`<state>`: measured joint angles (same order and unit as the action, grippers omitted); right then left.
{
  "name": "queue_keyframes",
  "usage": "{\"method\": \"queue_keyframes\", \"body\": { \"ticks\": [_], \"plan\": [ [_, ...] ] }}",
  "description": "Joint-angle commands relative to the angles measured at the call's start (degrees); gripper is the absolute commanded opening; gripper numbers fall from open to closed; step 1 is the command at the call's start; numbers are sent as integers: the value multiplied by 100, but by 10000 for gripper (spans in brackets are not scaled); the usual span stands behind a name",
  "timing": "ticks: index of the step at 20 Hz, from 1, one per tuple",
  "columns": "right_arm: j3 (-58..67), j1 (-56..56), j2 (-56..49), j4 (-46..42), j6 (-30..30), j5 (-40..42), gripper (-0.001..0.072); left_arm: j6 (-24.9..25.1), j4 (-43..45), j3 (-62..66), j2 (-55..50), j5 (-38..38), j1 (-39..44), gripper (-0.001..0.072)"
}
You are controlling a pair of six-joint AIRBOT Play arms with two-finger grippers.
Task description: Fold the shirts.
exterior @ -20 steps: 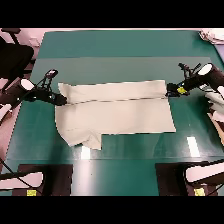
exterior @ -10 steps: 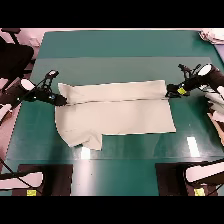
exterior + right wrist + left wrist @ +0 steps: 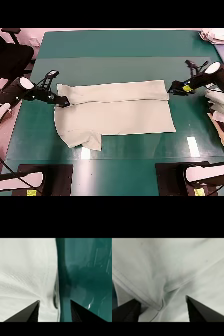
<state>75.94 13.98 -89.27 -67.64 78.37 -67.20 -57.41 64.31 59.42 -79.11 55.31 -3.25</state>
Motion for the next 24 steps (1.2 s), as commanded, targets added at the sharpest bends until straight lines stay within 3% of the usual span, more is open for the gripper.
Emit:
{"method": "queue_keyframes", "body": {
  "ticks": [1, 2, 5, 9, 10, 14, 16, 20, 24],
  "plan": [
    [2, 404, 413, 9, 0, 11, 480, -210, 0, 107, 289, 168, -179, 648],
    [2, 570, 566, 28, 2, 2, 513, -286, 2, 105, 511, 197, -374, 683],
    [2, 942, 960, 42, -127, -372, 513, -608, -2, 103, 1244, 632, -1158, 684],
    [0, 1062, 1169, 44, -291, -1412, 512, -1106, 2, 74, 1694, 2603, -1727, 684],
    [-22, 1062, 1220, 55, -264, -1517, 512, -1285, -101, -57, 1790, 2710, -1709, 685],
    [-1110, 1062, 1926, 50, -131, -1464, 511, -1360, -372, -1305, 2704, 2391, -1709, 684],
    [-1805, 1062, 2400, 55, -129, -1132, 511, -1663, -372, -2065, 3038, 2162, -1709, 684],
    [-2769, 1062, 3093, 52, -125, -619, 510, -1742, -551, -3368, 3230, 1604, -1709, 683],
    [-3106, 1062, 3259, 55, -125, -516, 510, -1878, -723, -3729, 3228, 1137, -1709, 663]
  ]
}}
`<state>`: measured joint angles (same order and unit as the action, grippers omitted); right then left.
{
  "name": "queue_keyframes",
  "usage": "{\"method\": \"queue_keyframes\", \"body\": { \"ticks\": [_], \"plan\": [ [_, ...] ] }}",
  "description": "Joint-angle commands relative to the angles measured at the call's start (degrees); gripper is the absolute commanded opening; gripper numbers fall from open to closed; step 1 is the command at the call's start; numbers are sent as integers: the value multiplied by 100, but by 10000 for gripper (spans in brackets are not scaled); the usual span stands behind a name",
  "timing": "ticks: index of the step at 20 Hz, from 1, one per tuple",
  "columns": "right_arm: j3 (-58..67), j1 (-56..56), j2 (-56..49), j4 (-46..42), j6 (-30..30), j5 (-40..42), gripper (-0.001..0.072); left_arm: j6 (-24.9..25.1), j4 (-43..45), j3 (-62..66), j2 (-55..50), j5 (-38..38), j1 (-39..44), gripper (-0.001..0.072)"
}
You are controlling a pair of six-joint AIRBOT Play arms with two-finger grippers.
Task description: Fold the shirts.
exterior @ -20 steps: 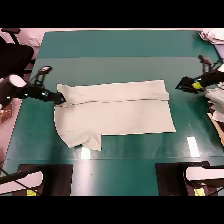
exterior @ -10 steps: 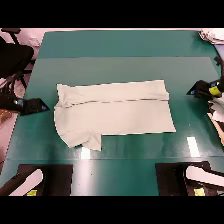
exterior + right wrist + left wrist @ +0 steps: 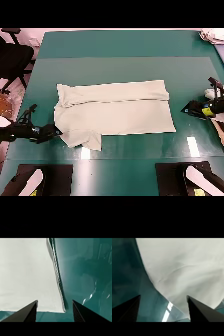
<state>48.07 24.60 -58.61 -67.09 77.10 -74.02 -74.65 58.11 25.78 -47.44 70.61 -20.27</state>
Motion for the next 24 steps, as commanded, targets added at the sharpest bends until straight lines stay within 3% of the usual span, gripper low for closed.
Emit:
{"method": "queue_keyframes", "body": {
  "ticks": [1, 6, 7, 8, 9, 16, 17, 18, 19, 24],
  "plan": [
    [-315, 0, 195, 0, 2, 151, 510, -271, -107, -376, 61, -533, -7, 653],
    [-136, 0, 192, 4, 2, 170, 509, -332, -284, -385, 59, -1235, -7, 652],
    [-127, 0, 195, 4, 2, 201, 509, -332, -286, -407, 59, -1228, -7, 625],
    [-129, 0, 192, -9, 2, 181, 509, -319, -302, -468, 59, -1226, -7, 474],
    [-129, 0, 192, -7, 2, 175, 509, -275, -352, -584, 59, -1235, -7, 426],
    [-129, 0, 195, 0, 2, 74, 509, -138, -671, -1126, 59, -1128, -7, 420],
    [-129, 0, 192, -2, 2, 61, 508, -133, -673, -1126, 61, -1139, -7, 305],
    [-129, 0, 192, -4, 2, 42, 508, -111, -678, -1113, 59, -1139, -7, 135],
    [-129, 0, 192, -11, 2, 31, 508, -7, -743, -1113, 59, -1119, -7, 28],
    [-238, 2, 186, -337, -74, -251, 505, 107, -833, -1088, 61, -986, -7, 28]
  ]
}}
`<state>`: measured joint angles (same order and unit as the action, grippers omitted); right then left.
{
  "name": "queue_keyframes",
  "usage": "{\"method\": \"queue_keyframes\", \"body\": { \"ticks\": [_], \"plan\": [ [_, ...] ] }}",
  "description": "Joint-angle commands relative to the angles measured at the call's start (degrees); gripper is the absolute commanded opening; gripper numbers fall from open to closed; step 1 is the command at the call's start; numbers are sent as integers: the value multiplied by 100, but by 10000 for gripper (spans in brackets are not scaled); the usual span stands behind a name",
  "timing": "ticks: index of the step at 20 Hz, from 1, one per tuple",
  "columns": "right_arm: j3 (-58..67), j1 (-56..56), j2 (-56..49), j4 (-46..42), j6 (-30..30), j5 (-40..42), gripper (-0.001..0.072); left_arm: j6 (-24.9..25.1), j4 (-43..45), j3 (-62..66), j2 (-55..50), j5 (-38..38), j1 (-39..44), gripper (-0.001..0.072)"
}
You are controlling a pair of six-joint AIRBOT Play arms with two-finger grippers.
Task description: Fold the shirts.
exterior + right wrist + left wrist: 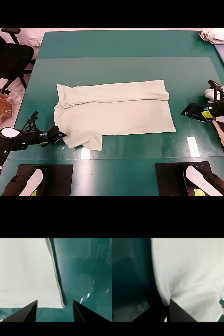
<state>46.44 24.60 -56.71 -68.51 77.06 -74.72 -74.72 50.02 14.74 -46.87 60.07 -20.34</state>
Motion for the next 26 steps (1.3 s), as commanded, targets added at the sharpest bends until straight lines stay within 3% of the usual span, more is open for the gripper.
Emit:
{"method": "queue_keyframes", "body": {
  "ticks": [1, 4, 7, 17, 18, 20, 22, 23, 26],
  "plan": [
    [-184, 28, -61, -201, -122, -240, 505, 157, -50, 50, 4, 87, 0, 28],
    [-535, 299, -542, 26, -417, -645, 510, 275, -118, 210, 2, 151, 0, 28],
    [-743, 566, -1003, 896, -761, -483, 511, 321, -142, 400, 4, 229, 0, 27],
    [-1187, 271, -1543, 706, -706, -208, 495, 323, -168, 455, 2, 304, 0, 28],
    [-1189, 197, -1543, 702, -706, -109, 418, 323, -168, 455, 2, 321, 0, 28],
    [-1187, 138, -1469, 704, -704, 48, 333, 326, -168, 455, 4, 343, 0, 28],
    [-1187, 151, -1248, 702, -702, 254, 117, 334, -168, 455, 4, 337, 0, 27],
    [-1189, 216, -1106, 702, -702, 310, 52, 387, -173, 455, 2, 339, 0, 27],
    [-1187, 540, -737, 695, -706, 162, 67, 470, -177, 455, 2, 337, 0, 27]
  ]
}}
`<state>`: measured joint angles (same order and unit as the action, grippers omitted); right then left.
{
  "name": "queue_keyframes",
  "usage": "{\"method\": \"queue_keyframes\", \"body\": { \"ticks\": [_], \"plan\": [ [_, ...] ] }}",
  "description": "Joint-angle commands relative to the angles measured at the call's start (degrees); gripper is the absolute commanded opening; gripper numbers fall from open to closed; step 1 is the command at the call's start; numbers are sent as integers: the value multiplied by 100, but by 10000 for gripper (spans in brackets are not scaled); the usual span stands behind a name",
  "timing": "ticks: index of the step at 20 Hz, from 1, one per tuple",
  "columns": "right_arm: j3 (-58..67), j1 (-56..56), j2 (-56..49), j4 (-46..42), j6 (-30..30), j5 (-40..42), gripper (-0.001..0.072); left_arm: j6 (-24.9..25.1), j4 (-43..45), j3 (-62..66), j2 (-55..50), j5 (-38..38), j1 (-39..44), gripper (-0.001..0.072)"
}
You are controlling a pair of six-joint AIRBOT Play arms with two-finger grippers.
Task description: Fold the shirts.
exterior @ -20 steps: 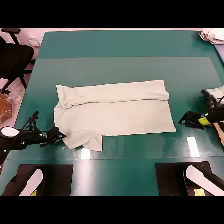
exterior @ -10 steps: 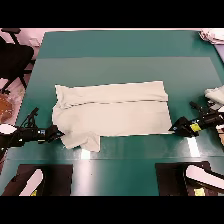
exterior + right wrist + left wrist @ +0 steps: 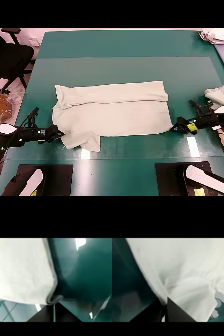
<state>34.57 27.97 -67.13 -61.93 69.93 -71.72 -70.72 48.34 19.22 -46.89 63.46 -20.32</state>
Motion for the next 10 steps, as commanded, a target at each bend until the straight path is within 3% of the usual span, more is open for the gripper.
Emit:
{"method": "queue_keyframes", "body": {
  "ticks": [1, 2, 3, 6, 10],
  "plan": [
    [-2, 356, 411, 26, 7, -232, 157, 72, -15, 7, 7, -17, -2, 27],
    [-2, 542, 514, 28, 9, -352, 301, 72, -15, 7, 7, -28, -2, 27],
    [-2, 706, 595, 24, 9, -400, 348, 72, -15, 7, 7, -28, -2, 27],
    [-2, 885, 688, 46, 9, -321, 348, 74, -37, 7, 7, -22, -2, 27],
    [-2, 382, 33, 46, 4, -221, 349, 76, -55, 7, 4, -15, -2, 27]
  ]
}}
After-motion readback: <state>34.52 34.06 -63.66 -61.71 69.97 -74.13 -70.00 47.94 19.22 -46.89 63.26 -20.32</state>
